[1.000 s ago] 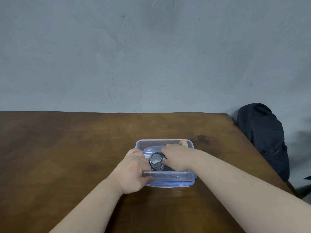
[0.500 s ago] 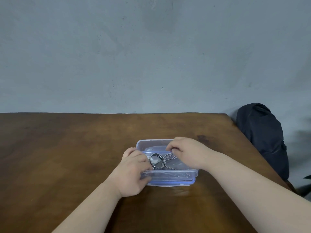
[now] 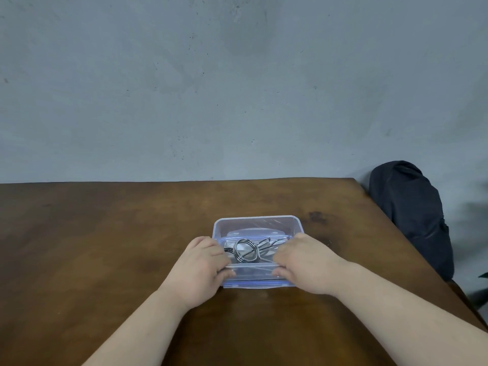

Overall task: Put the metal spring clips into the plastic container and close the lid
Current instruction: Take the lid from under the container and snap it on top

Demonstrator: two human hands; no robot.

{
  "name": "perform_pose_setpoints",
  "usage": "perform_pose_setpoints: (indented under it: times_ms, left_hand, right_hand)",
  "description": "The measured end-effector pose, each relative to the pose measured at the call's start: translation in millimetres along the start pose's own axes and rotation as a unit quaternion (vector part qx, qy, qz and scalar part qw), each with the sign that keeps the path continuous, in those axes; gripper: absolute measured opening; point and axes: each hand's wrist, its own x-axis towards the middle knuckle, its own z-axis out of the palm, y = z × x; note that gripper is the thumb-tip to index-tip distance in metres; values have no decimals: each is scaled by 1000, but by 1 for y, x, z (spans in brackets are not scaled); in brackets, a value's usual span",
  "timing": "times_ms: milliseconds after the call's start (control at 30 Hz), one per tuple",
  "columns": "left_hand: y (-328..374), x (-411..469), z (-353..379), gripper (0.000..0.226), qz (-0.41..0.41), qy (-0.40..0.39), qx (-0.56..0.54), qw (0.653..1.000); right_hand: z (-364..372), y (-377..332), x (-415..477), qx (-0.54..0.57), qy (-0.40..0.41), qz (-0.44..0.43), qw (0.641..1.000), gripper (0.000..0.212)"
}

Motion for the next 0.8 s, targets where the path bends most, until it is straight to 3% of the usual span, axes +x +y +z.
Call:
perform_pose_setpoints:
  times_ms: [100, 233, 300, 400, 467, 600, 800]
  left_hand:
    - [8, -1, -2, 19, -3, 80, -15, 997]
    - [19, -4, 4, 64, -140, 158, -51, 976]
    - [22, -8, 13, 64, -196, 126, -71, 970]
    - [25, -12, 25, 41, -149, 22, -60, 987]
    - [28, -12, 29, 38, -107, -28, -61, 992]
    - [31, -12, 30, 36, -13, -68, -75, 995]
    - [36, -21, 24, 17, 35, -73, -64, 995]
  right_hand:
    - [-3, 8, -4, 7, 48, -12, 999, 35]
    - [-3, 26, -13, 16, 93, 1, 995, 37]
    - [-7, 36, -19, 4, 104, 14, 995, 38]
    - [-12, 49, -27, 6, 107, 39, 993, 37]
    - [-14, 55, -31, -2, 102, 56, 993, 37]
    - [-14, 64, -34, -16, 83, 81, 993, 38]
    - [-15, 70, -29, -17, 63, 103, 992, 45]
